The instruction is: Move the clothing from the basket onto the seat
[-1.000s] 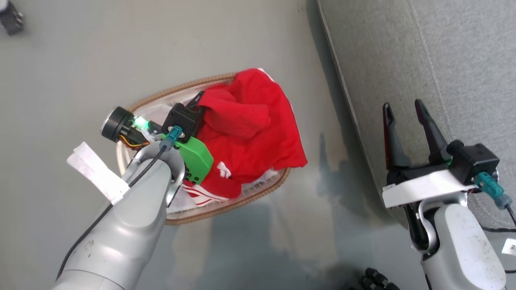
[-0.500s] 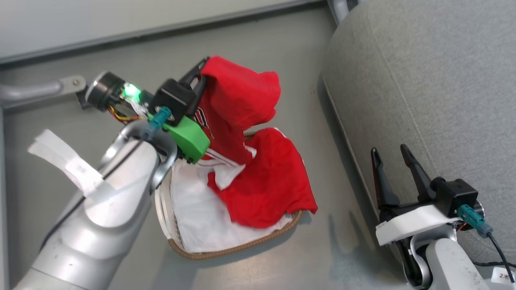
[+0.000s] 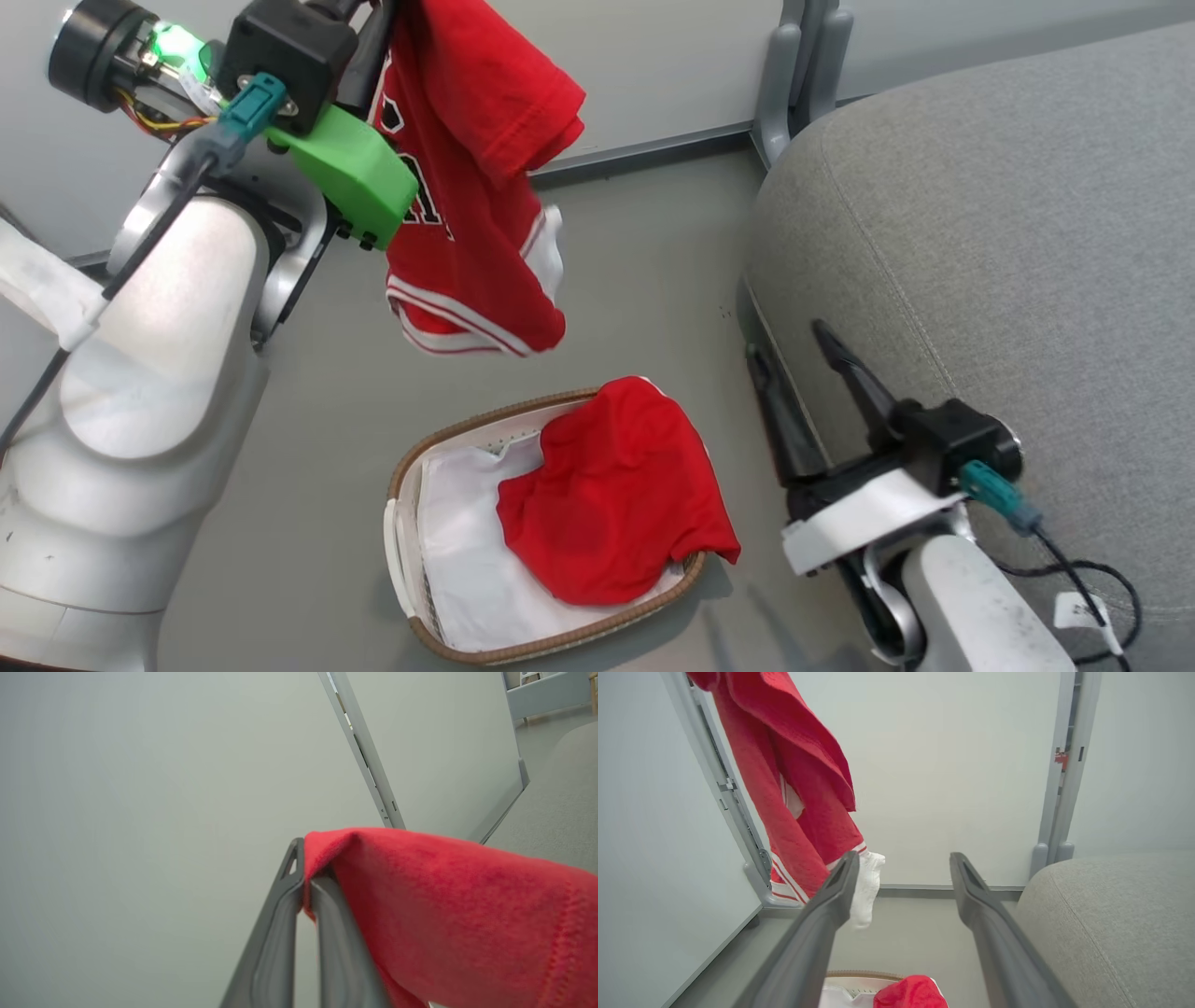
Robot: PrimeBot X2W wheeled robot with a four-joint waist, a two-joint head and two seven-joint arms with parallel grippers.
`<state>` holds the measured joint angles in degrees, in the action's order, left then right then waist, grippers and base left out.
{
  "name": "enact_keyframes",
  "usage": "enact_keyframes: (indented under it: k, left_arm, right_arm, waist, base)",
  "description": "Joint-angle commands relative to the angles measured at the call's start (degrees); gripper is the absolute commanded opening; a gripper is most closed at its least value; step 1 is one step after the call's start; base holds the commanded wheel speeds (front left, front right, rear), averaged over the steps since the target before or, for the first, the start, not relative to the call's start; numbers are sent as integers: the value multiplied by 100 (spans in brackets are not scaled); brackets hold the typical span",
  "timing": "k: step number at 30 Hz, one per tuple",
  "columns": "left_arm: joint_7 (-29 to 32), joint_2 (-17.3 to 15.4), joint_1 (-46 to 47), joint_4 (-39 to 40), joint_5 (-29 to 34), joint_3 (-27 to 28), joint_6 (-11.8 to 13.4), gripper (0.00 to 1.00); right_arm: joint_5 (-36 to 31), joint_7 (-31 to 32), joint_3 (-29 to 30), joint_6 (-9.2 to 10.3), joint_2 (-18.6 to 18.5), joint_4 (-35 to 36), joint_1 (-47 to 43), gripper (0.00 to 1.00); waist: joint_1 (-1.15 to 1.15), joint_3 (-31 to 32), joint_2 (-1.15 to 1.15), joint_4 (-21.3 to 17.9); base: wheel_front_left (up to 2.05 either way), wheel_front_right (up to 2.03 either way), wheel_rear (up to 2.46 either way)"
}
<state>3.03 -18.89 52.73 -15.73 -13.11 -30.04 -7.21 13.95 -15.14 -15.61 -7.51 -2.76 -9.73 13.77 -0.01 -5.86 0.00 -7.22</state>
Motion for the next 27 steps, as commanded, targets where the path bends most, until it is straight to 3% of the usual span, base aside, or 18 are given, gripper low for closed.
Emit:
enact_keyframes:
  k: [1, 12, 27]
  left_arm:
    - [29, 0, 97, -20, -34, 9, 27, 0]
    - [338, 305, -31, -132, -282, -292, 12, 0]
    - [646, 694, 122, 289, -540, -637, 6, 0]
  right_arm:
    - [2, -2, -163, 3, -23, 18, 116, 100]
    - [1, -2, -1631, 4, -25, -401, 891, 100]
    - [-173, -2, -1772, 4, -23, -1430, 1576, 100]
  waist:
    - [1, 67, 0, 18]
    - [1, 370, 0, 316]
    - [1, 544, 0, 704]
  base:
    - [0, 0, 0]
    - [0, 0, 0]
    - [0, 0, 0]
